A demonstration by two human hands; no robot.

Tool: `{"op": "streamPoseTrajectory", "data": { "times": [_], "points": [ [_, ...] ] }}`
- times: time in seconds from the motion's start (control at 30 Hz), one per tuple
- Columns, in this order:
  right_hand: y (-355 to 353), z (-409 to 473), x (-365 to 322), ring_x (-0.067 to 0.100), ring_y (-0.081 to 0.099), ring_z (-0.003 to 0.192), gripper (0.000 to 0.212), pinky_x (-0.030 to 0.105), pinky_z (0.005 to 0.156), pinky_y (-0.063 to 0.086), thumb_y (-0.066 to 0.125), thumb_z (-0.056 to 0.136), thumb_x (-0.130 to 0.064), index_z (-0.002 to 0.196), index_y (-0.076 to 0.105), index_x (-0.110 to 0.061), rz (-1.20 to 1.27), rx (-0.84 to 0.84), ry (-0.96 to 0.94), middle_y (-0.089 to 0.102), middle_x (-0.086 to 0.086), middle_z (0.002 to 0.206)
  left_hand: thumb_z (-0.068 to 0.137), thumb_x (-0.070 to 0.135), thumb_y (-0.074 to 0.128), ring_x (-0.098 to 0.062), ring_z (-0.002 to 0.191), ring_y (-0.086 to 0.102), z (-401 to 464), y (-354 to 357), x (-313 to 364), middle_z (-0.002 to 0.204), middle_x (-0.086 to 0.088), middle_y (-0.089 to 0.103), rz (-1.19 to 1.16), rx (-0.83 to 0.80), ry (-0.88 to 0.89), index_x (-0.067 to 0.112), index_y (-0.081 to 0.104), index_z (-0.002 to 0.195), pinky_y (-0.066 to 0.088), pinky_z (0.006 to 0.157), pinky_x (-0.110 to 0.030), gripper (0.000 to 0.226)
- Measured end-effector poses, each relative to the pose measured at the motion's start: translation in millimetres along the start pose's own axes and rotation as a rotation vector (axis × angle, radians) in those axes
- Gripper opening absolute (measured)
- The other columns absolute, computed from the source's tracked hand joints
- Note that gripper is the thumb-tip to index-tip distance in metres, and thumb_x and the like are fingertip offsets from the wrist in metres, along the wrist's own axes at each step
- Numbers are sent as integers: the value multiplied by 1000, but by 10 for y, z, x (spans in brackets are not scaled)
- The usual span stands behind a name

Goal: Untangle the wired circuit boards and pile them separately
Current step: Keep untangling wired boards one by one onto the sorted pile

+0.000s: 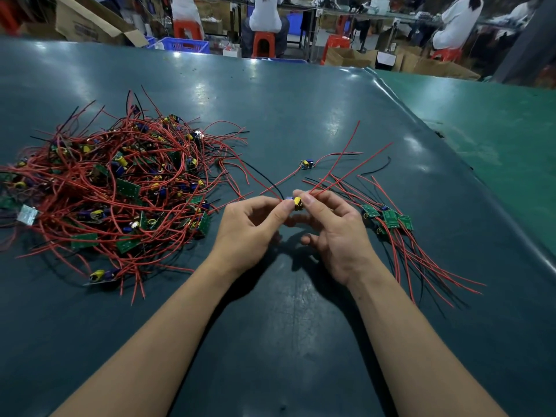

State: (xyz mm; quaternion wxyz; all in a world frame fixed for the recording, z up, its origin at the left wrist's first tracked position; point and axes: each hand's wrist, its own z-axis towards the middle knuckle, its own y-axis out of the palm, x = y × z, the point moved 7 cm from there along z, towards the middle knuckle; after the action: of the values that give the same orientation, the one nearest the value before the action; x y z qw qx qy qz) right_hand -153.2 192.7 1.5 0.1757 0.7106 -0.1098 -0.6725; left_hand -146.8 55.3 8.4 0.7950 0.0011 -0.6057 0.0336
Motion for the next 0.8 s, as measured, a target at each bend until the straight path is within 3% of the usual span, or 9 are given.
{"op": "streamPoseTrajectory", "data": {
  "times": [0.13,0.23,0.33,0.47,0.57,0.7,0.8],
  "points": [
    [10,-3,28,14,66,71,6,20,43,44,70,80,-15,83,73,-20,-36,-12,5,73,1,86,77,18,75,-2,49,56,13,-13,20,65,8,68,-172,28,-23,14,67,83,43,46,-15,11],
    [62,-8,41,14,68,70,13,20,44,49,68,80,-17,91,75,-18,36,-42,26,74,3,88,82,1,72,-4,58,61,23,-22,42,69,9,69,-227,101,16,6,65,89,51,54,-18,12],
    [43,3,71,12,70,66,23,16,43,46,70,76,-23,96,70,-13,61,-11,87,75,3,86,80,-2,73,-7,62,64,35,14,-10,70,7,70,-214,109,-14,8,66,86,53,59,-19,14],
    [2,8,136,9,67,53,15,15,41,46,70,79,-16,88,67,-5,117,50,157,75,4,75,81,-6,72,-2,64,66,32,32,-22,70,8,72,-202,54,-8,6,64,84,50,62,-13,15],
    [-35,10,130,9,64,52,7,17,41,44,70,84,-17,82,68,-10,32,100,144,75,2,76,81,-9,71,-1,61,67,5,65,-12,68,8,73,-180,11,-13,2,63,83,50,61,-12,14],
    [-33,13,109,8,59,46,5,16,35,36,68,87,-11,85,71,-13,53,142,82,73,0,74,81,8,73,-10,63,67,28,46,-38,73,1,73,-230,18,-71,2,64,85,57,65,-23,11],
    [-63,13,88,7,56,45,8,16,35,35,71,86,-11,79,71,-16,40,195,37,70,-1,70,87,13,69,-12,63,66,52,33,-102,77,-5,74,-236,4,-140,-5,67,94,55,65,-21,20]
  ]
}}
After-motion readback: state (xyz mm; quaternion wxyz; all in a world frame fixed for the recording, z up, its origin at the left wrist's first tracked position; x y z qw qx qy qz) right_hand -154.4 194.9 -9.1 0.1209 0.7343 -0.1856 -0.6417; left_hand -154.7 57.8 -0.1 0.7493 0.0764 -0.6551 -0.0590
